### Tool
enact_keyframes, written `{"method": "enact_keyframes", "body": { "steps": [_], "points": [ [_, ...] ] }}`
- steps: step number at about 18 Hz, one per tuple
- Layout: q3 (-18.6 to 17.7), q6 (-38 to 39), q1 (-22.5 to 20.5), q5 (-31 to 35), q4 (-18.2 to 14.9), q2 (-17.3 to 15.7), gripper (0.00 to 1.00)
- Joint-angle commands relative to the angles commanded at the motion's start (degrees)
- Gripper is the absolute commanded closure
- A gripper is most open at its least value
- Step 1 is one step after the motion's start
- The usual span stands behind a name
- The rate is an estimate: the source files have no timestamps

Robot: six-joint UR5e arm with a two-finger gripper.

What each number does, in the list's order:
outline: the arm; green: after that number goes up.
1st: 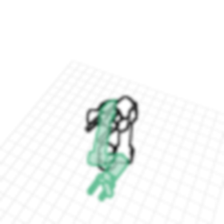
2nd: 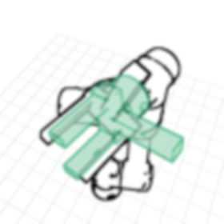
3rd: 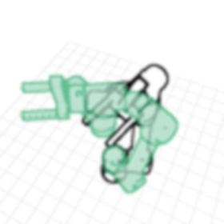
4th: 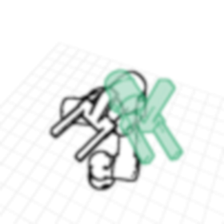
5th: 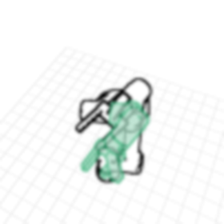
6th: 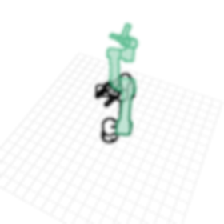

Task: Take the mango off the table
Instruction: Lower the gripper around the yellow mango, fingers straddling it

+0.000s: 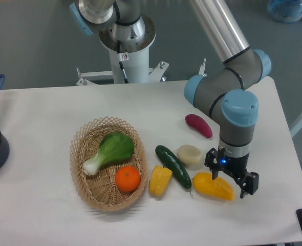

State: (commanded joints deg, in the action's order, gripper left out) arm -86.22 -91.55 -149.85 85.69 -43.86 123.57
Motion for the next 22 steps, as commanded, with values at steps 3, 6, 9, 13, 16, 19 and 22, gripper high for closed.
{"method": "enact_keyframes", "body": {
  "steps": [3,6,9,13,16,19,22],
  "points": [
    [-1.8,-8.6,0.0,1.3,-0.4,-0.4,0.0],
    [-4.0,-15.5,0.1,4.2,-0.3,-0.7,0.0],
    [-4.2,-16.5,0.3,4.8,-0.4,-0.4,0.0],
    [-3.7,-17.3,1.4,5.9,-0.3,0.6,0.0],
    [-3.0,-18.0,1.6,6.0,0.0,1.8,0.0],
    [-1.9,-17.5,2.7,6.2,0.0,3.5,0.0],
    [-0.6,-17.2,3.4,8.3,-0.1,4.4,0.0]
  ]
}}
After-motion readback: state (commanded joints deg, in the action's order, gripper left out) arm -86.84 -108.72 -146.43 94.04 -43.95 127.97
